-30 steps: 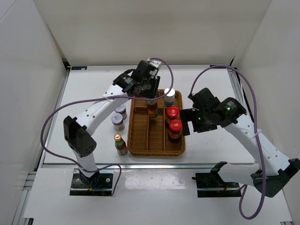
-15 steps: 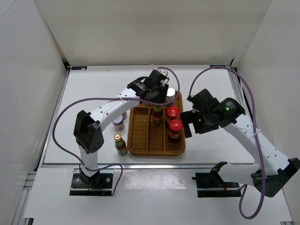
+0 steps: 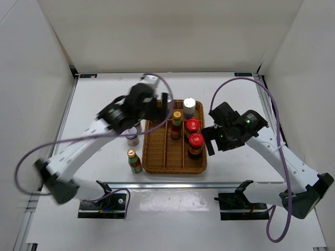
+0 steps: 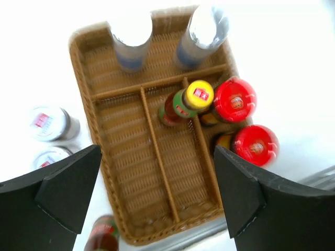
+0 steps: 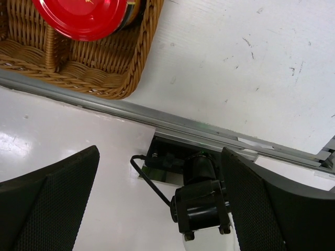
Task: Organize the condiment bottles
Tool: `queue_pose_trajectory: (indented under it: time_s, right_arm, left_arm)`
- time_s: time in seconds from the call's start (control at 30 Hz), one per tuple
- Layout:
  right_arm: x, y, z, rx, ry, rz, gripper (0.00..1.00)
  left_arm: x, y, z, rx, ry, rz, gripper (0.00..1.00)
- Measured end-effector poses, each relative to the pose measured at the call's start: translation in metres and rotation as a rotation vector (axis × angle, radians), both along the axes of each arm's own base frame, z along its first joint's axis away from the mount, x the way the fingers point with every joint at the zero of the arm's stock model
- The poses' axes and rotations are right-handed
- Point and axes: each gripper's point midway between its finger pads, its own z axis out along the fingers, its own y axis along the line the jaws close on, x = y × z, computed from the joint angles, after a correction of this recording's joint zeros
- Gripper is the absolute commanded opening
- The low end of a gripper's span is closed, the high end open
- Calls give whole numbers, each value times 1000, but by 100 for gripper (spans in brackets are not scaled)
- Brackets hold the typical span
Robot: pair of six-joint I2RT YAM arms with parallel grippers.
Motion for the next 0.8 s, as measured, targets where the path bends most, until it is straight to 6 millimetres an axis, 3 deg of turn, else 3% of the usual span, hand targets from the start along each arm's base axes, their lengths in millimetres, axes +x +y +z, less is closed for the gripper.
queue_pose_trajectory:
  time_s: [0.1,0.17,0.27,0.43,0.53,0.7,0.8]
  right_arm:
    - [4,4,-5,-3,9,1,100]
    - [4,6,-10,-3,19,4,100]
    - [3,8,-18,-10,50,9,100]
    - [2,14,-26,-5,85,34,100]
    - [1,19,-28,8,100,49,100]
    - [-1,22,-33,16,127,66,100]
    - [-2,23,-35,17,134,75,100]
  left_arm:
    - [-41,46,43,-129,-115,35,100]
    - [-66,71,48,-188,-140,56,100]
    - [-90,91,24,-213,-91,89,100]
    - [-103,99,-54,-112,94,152,100]
    - [-109,104,-85,-52,170,180,100]
    - [-113,106,-104,-33,221,219,100]
    - [-114,107,-107,-45,230,234,94]
